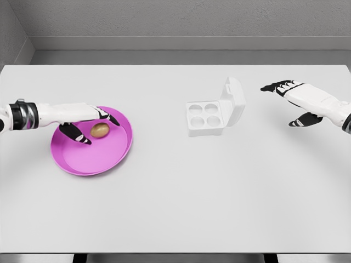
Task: Pack egg into the box and close the box lid
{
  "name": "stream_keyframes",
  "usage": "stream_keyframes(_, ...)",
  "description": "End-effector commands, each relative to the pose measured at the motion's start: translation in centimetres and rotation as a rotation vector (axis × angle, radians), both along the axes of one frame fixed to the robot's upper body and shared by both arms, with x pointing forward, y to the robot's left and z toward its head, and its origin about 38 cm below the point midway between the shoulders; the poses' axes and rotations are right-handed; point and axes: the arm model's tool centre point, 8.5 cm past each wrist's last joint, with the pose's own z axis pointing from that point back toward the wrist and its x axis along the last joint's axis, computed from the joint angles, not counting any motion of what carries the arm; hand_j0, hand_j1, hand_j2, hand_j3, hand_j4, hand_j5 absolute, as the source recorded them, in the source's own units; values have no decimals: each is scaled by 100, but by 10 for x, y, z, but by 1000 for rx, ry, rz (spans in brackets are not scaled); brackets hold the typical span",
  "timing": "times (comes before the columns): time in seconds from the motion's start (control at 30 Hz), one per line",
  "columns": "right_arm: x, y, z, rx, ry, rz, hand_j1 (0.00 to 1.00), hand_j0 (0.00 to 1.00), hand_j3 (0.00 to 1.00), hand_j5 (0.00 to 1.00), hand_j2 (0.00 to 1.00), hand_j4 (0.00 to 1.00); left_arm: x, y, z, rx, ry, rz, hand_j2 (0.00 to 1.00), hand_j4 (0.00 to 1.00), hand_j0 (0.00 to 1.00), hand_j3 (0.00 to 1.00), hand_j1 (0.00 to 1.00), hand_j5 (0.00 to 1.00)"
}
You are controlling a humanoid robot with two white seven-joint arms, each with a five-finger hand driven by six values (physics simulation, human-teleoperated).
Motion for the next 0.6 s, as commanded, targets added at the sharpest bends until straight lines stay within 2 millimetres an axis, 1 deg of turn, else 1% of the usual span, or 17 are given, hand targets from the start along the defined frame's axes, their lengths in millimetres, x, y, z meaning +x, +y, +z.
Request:
stream_keyframes(0.0,0,0,1,7,-2,-2,100,100,100,100,100,100,1,-1,1,-6,-2,3,82,82,82,82,82,82)
stream_keyframes(0.2,0,0,0,7,1,-2,100,100,100,100,100,100,2,2,0,-1,-1,11,81,81,81,81,81,81)
stream_keyframes(0.27,0,0,0,7,1,-2,100,100,100,100,100,100,0,2,-3,-3,4,12,79,79,79,79,79,79)
stream_keyframes(0.4,0,-1,0,7,2,-3,100,100,100,100,100,100,0,4,-5,-1,8,17,79,79,79,79,79,79)
stream_keyframes(0.5,0,0,0,7,1,-2,100,100,100,100,100,100,0,4,-4,-2,6,18,75,75,75,75,75,75)
stream_keyframes(0.57,0,0,0,7,1,-2,100,100,100,100,100,100,0,4,-4,-2,6,18,69,69,69,69,69,69)
